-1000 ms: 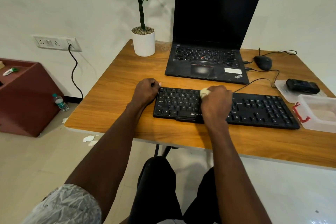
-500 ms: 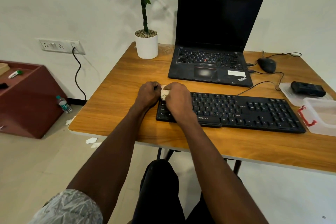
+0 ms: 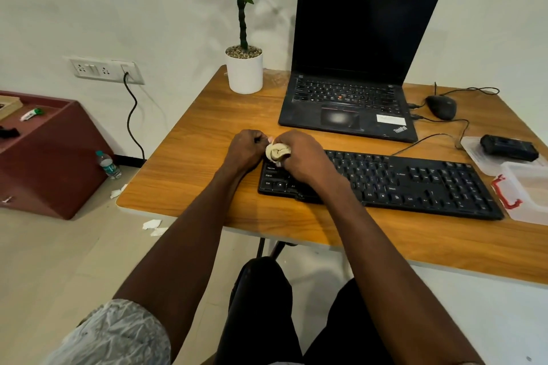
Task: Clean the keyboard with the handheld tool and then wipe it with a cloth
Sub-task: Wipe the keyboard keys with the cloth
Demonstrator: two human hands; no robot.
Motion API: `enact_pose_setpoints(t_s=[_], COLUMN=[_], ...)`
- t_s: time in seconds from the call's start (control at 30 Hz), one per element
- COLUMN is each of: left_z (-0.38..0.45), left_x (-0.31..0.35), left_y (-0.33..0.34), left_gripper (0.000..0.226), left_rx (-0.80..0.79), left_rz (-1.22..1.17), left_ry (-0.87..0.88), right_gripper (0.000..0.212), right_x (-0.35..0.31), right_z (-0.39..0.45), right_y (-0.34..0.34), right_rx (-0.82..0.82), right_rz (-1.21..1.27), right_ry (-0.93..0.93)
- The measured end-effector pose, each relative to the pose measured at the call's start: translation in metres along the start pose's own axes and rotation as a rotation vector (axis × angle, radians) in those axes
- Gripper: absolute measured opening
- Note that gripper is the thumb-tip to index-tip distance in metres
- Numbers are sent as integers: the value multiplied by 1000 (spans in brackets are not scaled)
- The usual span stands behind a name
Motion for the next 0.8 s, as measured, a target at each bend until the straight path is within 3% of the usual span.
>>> enact_pose_setpoints(t_s=[0.1,0.27,0.37,0.43,0.53,0.63,0.67,0.8], left_z=[1,1,0,0,1,0,0,-1], left_x=[-2,-2,0,-1,-2,-1,-1,1], left_y=[0,0,0,0,0,1,1,0], left_gripper=[35,34,38,36,32,31,31,31], left_rx=[5,11,14,15,15,16,19,21], left_rz=[13,12,25,31,46,62,64,81], left_ry=[-1,6,13,7,3,9,9,3], right_gripper=[32,37,35,34,33,37,37,37], right_x=[-14,-15,-12,-18,-32,-26,-19,11], right_z=[-9,-11,-2,-10,-35,-45,-38,-16], right_y=[10,12,1,5,23,33,28,-9], right_rx=[-32,-238,-53,-14,-115,-290,-266,100], right_rz=[-75,-24,-106,-160,-189,-96,-53,-85], right_ry=[-85,-89,-51,-98,-215,-219,-181,-5])
Point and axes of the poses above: each hand's wrist, its own z-axis towards the middle knuckle, its own y-axis out of the palm, x = y × z, the point moved 10 cm from there along z, towards the middle knuckle, and after that the axes turned 8 degrees about y, right-handed, at the moved point
